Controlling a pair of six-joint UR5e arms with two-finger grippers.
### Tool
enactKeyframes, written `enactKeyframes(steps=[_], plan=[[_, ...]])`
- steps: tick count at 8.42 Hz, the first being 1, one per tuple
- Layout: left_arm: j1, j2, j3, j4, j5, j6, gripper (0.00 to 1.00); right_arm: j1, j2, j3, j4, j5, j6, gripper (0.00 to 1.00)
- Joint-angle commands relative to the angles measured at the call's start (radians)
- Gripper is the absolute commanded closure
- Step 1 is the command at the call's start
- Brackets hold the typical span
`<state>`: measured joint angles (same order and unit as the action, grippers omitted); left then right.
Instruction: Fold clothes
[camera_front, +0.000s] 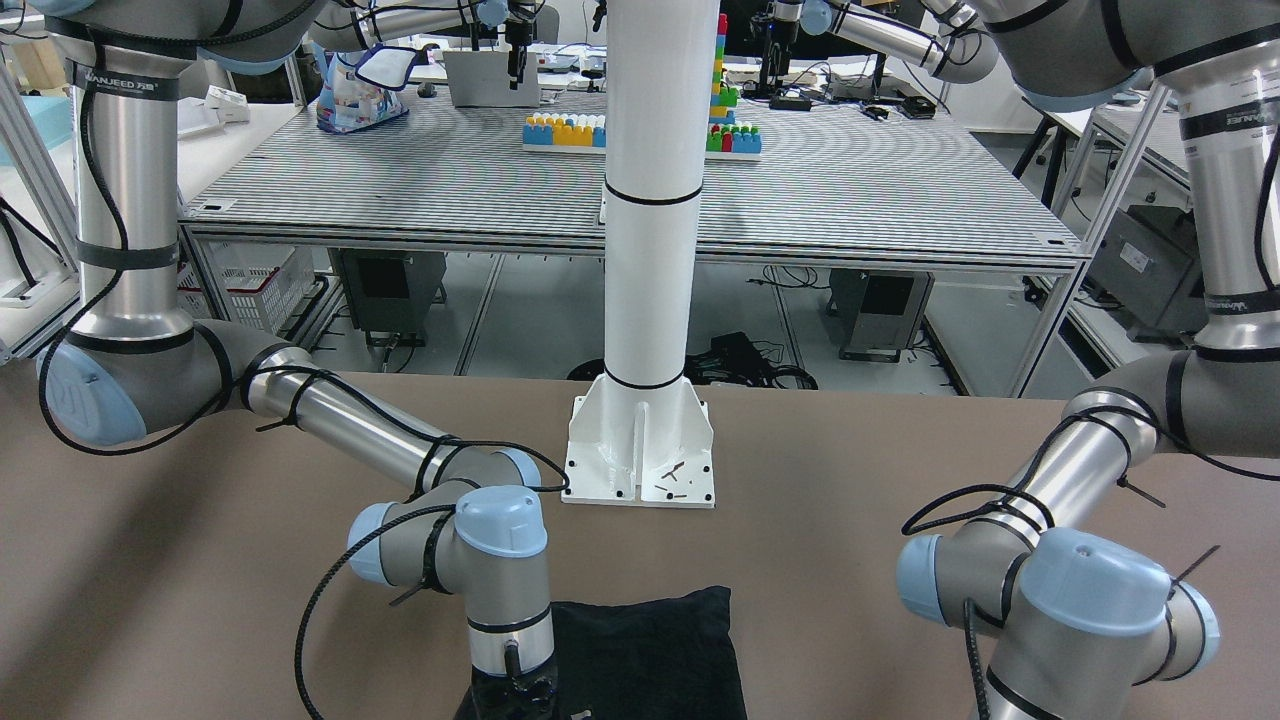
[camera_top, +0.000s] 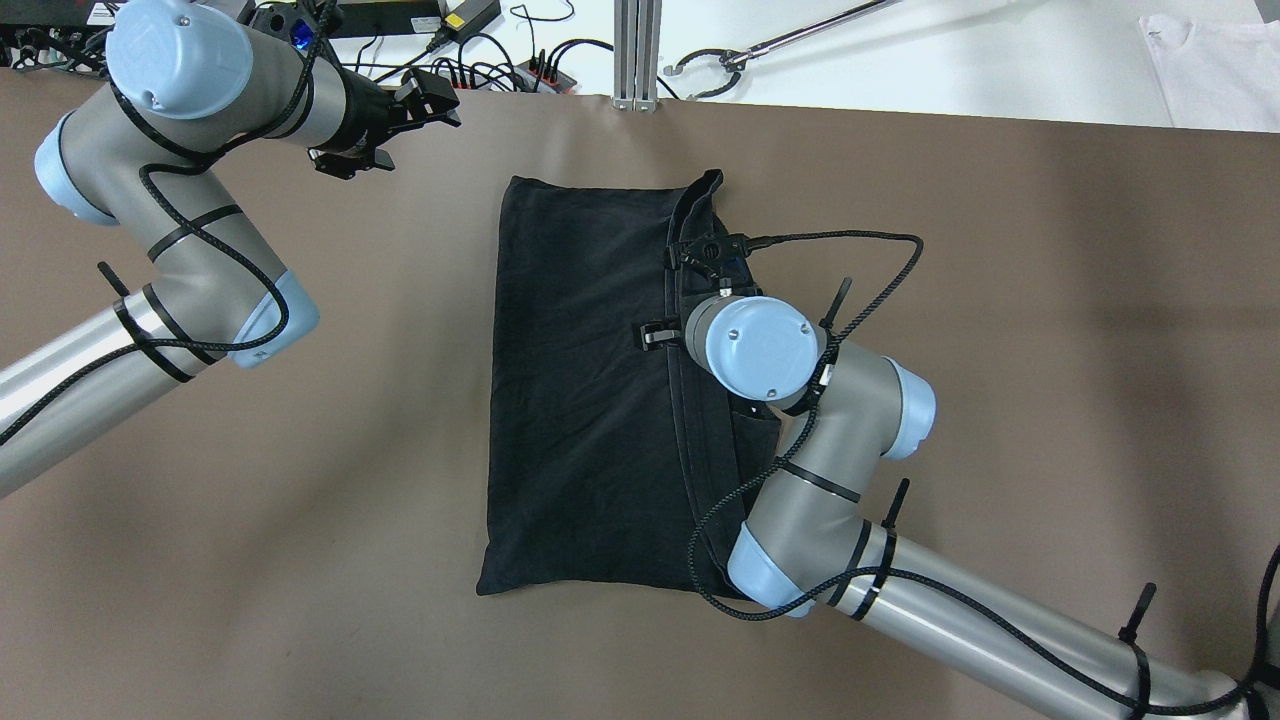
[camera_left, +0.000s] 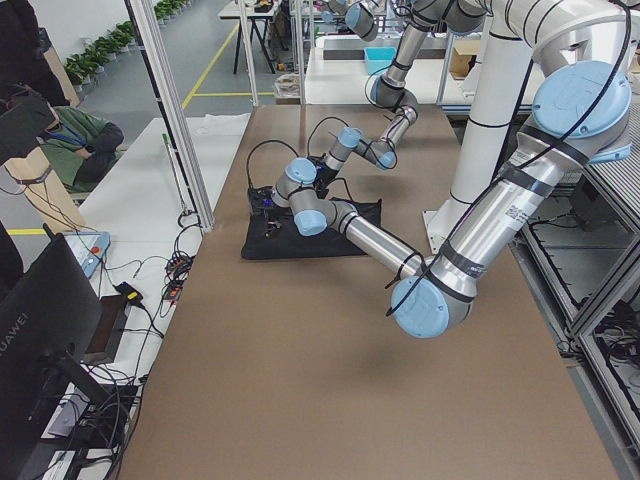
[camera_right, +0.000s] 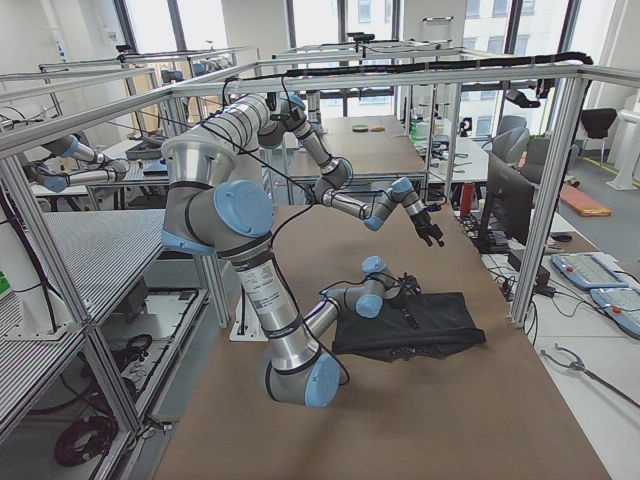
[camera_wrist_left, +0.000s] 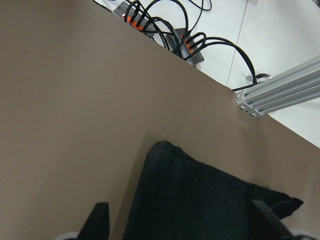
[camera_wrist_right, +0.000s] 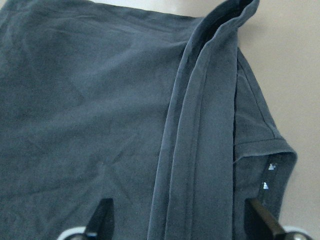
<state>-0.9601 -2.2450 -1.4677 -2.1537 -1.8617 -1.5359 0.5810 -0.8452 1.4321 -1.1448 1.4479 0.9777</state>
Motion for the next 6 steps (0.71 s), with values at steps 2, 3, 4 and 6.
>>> enactKeyframes(steps=[2, 3, 4, 6], plan=[[0.004, -0.007, 0.003, 0.002, 0.003, 0.000, 0.00, -0.015, 0.047, -0.108, 0.000, -0.050, -0.004, 0.11], [0.003, -0.007, 0.003, 0.002, 0.003, 0.000, 0.00, -0.026, 0.064, -0.130, 0.000, -0.052, -0.004, 0.11], [0.003, -0.007, 0.003, 0.002, 0.003, 0.000, 0.00, -0.029, 0.078, -0.153, 0.000, -0.069, -0.004, 0.11], [0.004, -0.007, 0.003, 0.002, 0.003, 0.002, 0.00, -0.035, 0.078, -0.171, 0.002, -0.084, -0.007, 0.14]])
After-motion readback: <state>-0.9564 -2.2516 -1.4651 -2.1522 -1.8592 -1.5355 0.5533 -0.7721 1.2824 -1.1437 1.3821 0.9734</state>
